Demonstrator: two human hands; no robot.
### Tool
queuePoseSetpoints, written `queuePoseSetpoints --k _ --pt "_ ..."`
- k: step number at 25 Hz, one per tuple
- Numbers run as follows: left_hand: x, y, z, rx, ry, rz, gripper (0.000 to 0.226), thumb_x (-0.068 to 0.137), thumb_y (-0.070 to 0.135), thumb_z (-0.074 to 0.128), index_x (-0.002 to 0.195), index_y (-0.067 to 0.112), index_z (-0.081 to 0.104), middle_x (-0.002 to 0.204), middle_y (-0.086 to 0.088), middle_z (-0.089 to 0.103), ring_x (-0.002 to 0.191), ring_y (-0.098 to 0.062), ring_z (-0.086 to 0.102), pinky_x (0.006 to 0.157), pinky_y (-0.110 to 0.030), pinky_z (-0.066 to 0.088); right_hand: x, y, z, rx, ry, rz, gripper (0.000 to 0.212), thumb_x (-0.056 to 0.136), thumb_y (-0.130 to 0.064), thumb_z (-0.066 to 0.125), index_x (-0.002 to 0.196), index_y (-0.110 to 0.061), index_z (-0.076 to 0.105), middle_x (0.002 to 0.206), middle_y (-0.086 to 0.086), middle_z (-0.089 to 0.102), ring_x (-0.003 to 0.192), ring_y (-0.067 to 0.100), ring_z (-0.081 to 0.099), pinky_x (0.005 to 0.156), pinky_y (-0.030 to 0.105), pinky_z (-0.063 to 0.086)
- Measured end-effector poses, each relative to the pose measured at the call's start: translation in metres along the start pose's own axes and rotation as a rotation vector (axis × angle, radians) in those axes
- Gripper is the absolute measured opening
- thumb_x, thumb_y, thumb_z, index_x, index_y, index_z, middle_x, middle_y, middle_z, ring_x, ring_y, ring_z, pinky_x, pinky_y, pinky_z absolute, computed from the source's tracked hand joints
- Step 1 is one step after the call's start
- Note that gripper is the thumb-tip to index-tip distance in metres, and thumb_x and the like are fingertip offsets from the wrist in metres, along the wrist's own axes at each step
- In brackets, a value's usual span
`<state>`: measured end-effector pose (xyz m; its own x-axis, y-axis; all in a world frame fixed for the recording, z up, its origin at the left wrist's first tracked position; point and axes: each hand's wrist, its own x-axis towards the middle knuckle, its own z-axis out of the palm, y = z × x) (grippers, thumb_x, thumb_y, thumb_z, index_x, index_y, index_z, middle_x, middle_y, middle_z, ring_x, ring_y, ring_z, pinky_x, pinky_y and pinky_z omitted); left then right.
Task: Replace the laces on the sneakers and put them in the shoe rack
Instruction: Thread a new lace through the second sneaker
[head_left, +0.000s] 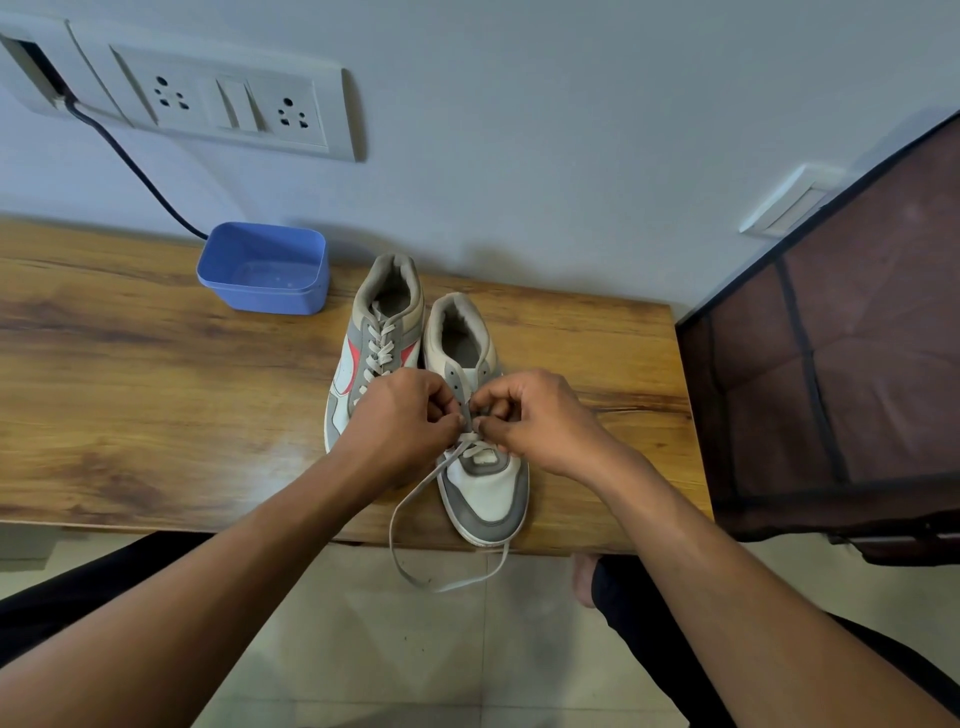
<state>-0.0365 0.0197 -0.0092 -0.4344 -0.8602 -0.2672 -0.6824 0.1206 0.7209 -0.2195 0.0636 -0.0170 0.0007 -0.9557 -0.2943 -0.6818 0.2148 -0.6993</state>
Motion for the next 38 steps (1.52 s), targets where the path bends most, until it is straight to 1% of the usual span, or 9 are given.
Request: queuePoseSetpoints --k 4,11,15,18,23,26,30,34,38 --pt "0.002 -0.003 -0.002 0.031 -0.002 -0.002 0.010 0.091 0.019 0.073 0.081 0.022 0.073 0.069 0.009 0.073 0.062 0.002 0.067 0.064 -0.021 0.056 0.002 -0.002 0.001 -0.005 -0.011 -0.007 0.018 0.092 -0.015 0.079 0.106 -0.025 0.079 0.075 -0.009 0.072 0.073 0.008 0.071 0.072 0.031 0.058" --pt "0.003 -0.001 -0.003 0.061 -0.029 0.024 0.011 0.091 0.022 0.074 0.080 0.023 0.073 0.069 0.009 0.073 0.067 -0.001 0.068 0.072 -0.029 0.059 0.002 -0.003 -0.006 0.013 -0.080 0.002 0.016 0.097 -0.010 0.072 0.108 -0.020 0.078 0.071 -0.013 0.071 0.062 -0.007 0.067 0.068 0.020 0.052" --pt "0.003 -0.005 -0.004 0.077 -0.020 0.026 0.011 0.089 0.018 0.074 0.079 0.023 0.073 0.069 0.009 0.072 0.067 -0.003 0.068 0.069 -0.027 0.059 0.004 -0.006 -0.005 0.053 -0.106 0.034 0.017 0.101 -0.008 0.066 0.112 -0.016 0.076 0.073 -0.007 0.073 0.065 0.002 0.070 0.070 0.028 0.060" --pt "0.003 -0.003 -0.004 0.136 0.007 0.044 0.011 0.087 0.015 0.071 0.078 0.022 0.074 0.069 0.008 0.071 0.068 -0.004 0.066 0.066 -0.029 0.057 0.004 -0.008 -0.005 0.042 -0.109 0.053 0.020 0.102 -0.008 0.062 0.115 -0.016 0.075 0.075 -0.006 0.073 0.066 0.006 0.071 0.078 0.036 0.063" --pt "0.003 -0.001 -0.004 0.167 0.039 0.093 0.005 0.083 0.016 0.076 0.082 0.021 0.079 0.073 0.007 0.071 0.073 -0.009 0.066 0.069 -0.030 0.057 -0.006 -0.015 -0.001 -0.061 -0.063 0.002 0.014 0.100 -0.013 0.066 0.105 -0.020 0.077 0.084 -0.006 0.075 0.077 0.009 0.072 0.083 0.043 0.064" --pt "0.002 -0.005 -0.003 0.142 0.037 0.107 0.006 0.083 0.018 0.080 0.081 0.023 0.079 0.073 0.010 0.072 0.071 -0.003 0.066 0.063 -0.024 0.054 -0.011 -0.013 0.005 -0.127 -0.007 -0.048 0.006 0.098 -0.018 0.071 0.100 -0.020 0.076 0.085 -0.005 0.076 0.079 0.011 0.074 0.080 0.045 0.064" --pt "0.002 -0.008 -0.005 0.135 0.034 0.147 0.010 0.081 0.014 0.081 0.079 0.023 0.076 0.070 0.009 0.070 0.067 -0.003 0.066 0.059 -0.018 0.049 -0.016 -0.010 0.008 -0.058 0.039 -0.047 0.002 0.097 -0.018 0.074 0.095 -0.018 0.074 0.080 -0.004 0.075 0.072 0.011 0.074 0.073 0.043 0.066" --pt "0.005 -0.008 -0.008 0.153 -0.004 0.218 0.010 0.080 0.012 0.083 0.081 0.021 0.078 0.074 0.009 0.073 0.069 -0.002 0.066 0.065 -0.020 0.055 -0.018 -0.008 0.004 0.057 0.007 -0.013 0.006 0.097 -0.009 0.072 0.094 -0.014 0.073 0.078 0.001 0.075 0.070 0.015 0.075 0.068 0.037 0.066" --pt "0.010 -0.011 -0.015 0.147 -0.085 0.254 0.014 0.080 0.006 0.080 0.087 0.018 0.082 0.081 0.006 0.076 0.074 -0.002 0.068 0.066 -0.009 0.052 -0.017 -0.011 0.002 0.008 -0.021 -0.026 0.009 0.096 -0.008 0.072 0.092 -0.015 0.072 0.078 -0.001 0.075 0.070 0.014 0.075 0.069 0.037 0.066"
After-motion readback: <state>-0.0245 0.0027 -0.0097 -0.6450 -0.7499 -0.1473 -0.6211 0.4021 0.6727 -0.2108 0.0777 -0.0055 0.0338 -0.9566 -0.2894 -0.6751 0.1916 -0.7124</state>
